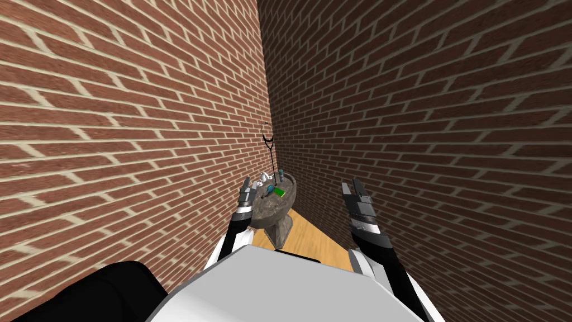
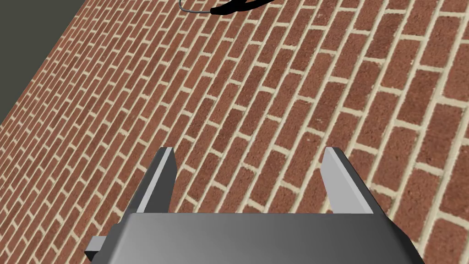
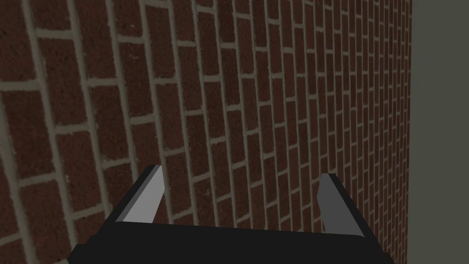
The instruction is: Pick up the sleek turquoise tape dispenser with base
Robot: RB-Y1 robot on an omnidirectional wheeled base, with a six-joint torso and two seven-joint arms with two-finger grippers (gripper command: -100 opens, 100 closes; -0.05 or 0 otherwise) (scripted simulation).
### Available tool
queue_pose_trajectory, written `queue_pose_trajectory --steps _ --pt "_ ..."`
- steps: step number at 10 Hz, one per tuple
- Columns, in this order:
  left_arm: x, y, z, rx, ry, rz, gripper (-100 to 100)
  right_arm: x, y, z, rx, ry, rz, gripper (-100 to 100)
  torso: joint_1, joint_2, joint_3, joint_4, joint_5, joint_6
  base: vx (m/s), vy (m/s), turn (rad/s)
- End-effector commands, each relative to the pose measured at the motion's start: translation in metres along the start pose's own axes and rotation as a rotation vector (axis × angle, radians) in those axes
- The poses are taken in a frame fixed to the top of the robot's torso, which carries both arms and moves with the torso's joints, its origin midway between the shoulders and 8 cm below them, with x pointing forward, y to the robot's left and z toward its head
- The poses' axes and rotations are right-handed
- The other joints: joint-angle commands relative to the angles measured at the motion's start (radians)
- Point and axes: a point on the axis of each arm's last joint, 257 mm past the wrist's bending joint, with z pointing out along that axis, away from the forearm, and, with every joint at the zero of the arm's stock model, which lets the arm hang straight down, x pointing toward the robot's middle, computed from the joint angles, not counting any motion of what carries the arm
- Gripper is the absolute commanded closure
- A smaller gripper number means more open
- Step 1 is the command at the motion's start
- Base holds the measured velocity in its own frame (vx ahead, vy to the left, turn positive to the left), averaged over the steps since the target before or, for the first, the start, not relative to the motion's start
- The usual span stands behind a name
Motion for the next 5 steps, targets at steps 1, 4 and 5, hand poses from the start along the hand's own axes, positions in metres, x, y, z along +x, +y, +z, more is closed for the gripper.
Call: queue_pose_trajectory --steps 1,4,5 --pt "0.004 0.007 0.002 -0.013 0.043 0.013 -100 0.0 0.0 0.0 0.0 0.0 0.0 0 0.0 0.0 0.0 0.0 0.0 0.0 -0.004 -0.016 0.042" --pt "0.01 0.022 0.007 -0.043 0.101 0.029 -100 0.0 0.0 0.0 0.0 0.0 0.0 0 -0.001 0.0 0.0 0.0 0.0 0.0 -0.005 -0.031 0.039" --pt "0.011 0.032 0.01 -0.063 0.122 0.033 -100 0.0 0.0 0.0 0.0 0.0 0.0 0 -0.002 0.0 0.0 0.0 0.0 0.0 -0.01 -0.063 0.095"
